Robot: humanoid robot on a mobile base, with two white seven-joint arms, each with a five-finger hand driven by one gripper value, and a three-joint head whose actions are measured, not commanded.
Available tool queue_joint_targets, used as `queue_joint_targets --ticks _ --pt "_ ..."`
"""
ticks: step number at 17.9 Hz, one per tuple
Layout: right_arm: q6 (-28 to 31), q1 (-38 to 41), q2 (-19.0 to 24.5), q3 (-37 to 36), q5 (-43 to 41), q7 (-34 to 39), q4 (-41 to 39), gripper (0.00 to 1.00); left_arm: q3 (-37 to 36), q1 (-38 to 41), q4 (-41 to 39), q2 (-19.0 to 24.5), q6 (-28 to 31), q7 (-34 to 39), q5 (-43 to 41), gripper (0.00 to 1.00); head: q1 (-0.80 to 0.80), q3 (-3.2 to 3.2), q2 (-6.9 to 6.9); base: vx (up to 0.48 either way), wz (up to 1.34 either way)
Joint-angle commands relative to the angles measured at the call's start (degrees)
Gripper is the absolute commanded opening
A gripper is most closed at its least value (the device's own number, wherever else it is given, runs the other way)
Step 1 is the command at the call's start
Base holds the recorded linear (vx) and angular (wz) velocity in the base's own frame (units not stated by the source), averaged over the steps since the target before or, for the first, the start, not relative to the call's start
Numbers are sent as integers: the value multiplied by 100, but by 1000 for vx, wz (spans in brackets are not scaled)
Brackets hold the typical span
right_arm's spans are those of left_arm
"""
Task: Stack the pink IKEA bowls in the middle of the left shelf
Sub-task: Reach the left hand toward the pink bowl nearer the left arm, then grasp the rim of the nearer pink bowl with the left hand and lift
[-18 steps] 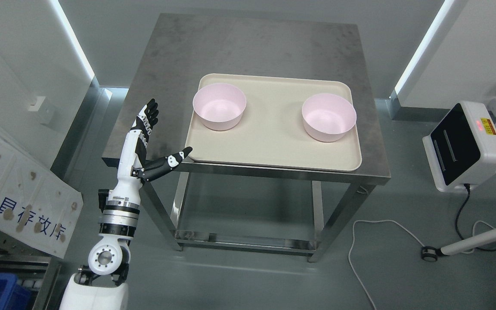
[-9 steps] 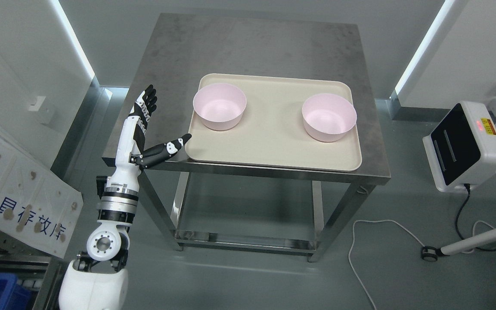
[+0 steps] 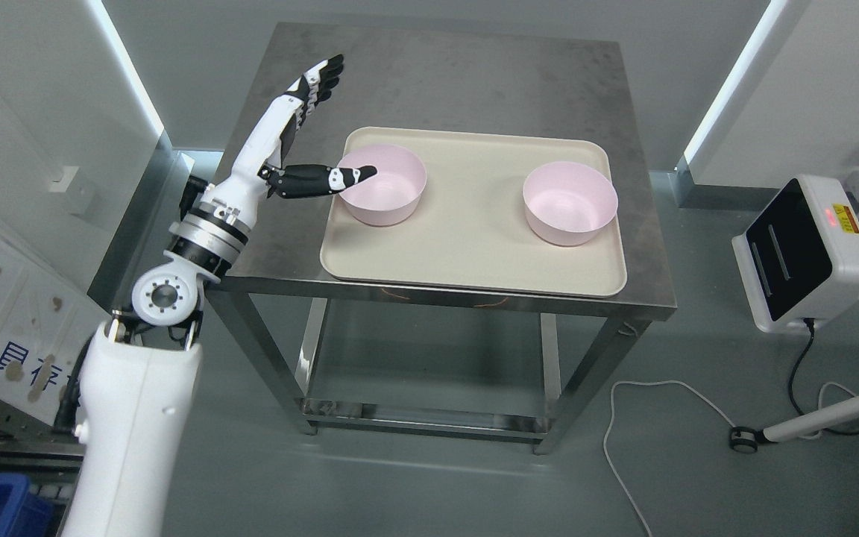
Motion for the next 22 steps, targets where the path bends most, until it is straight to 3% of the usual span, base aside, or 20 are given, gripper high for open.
queue_joint_targets --ticks 1,5,7,13,22 --pt "-6 167 -100 -62 0 2 -193 100 -812 -1408 1796 1056 59 -1178 -932 100 0 0 0 0 0" --pt "-6 167 -100 -70 0 2 -193 100 -1127 -1889 2576 968 137 -1276 -1810 93 0 0 0 0 0" --pt "2 167 -100 -62 0 2 -193 100 -1225 -2338 3087 749 549 -1285 -1839 93 0 0 0 0 0" --pt "-6 167 -100 -62 0 2 -193 100 -1383 -2358 3212 169 1314 -1988 -1839 91 0 0 0 0 0" --pt "-6 167 -100 -62 0 2 -193 100 -1322 -2401 3520 -280 1465 -1918 -1847 76 0 0 0 0 0"
